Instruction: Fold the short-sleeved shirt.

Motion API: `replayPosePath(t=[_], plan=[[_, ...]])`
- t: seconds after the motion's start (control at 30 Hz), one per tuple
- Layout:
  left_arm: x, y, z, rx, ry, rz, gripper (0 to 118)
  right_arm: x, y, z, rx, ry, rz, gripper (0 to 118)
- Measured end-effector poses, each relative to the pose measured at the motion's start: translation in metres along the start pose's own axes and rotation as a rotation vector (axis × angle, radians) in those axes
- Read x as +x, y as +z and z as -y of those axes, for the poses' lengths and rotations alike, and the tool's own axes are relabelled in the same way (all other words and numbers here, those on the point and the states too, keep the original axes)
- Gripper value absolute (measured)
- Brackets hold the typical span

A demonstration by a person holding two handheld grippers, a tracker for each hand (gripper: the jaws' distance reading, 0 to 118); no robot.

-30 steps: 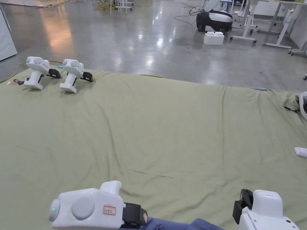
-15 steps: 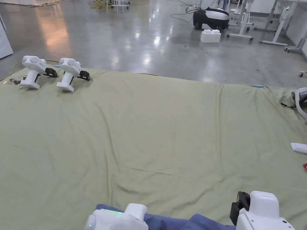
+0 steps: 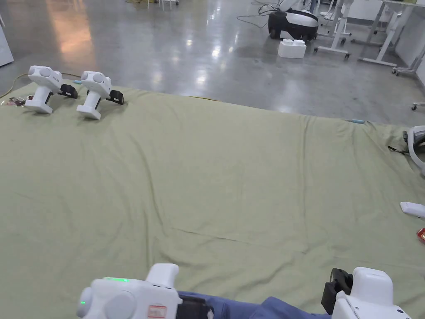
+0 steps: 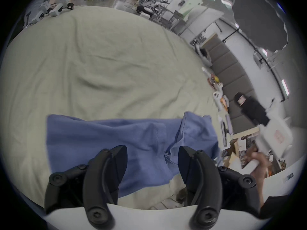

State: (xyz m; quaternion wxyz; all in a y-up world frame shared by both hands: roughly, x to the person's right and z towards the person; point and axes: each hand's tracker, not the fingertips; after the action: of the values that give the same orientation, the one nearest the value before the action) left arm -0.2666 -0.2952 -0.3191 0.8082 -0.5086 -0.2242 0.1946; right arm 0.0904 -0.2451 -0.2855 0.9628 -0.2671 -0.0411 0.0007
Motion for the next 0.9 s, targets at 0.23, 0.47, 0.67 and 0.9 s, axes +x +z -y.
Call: replayPosePath(t=[0.23,0.47,0.67,0.9], plan=[[-0.092,0.062,-0.007,0.106,0.099,-0.024,74,-0.015,-0.006,-0.005,0.003,0.01,-0.029,6],[-0.159,0.034,0.013,0.018,0.238,0.075,74,-0.026,-0.009,-0.008,0.016,0.012,-0.062,6],[-0.166,0.006,0.021,0.066,0.312,0.248,74,-0.029,-0.004,-0.01,0.064,0.015,-0.075,6],[-0.134,-0.007,0.021,0.024,0.27,0.204,22,-0.029,0.002,-0.015,0.135,0.014,-0.084,6]])
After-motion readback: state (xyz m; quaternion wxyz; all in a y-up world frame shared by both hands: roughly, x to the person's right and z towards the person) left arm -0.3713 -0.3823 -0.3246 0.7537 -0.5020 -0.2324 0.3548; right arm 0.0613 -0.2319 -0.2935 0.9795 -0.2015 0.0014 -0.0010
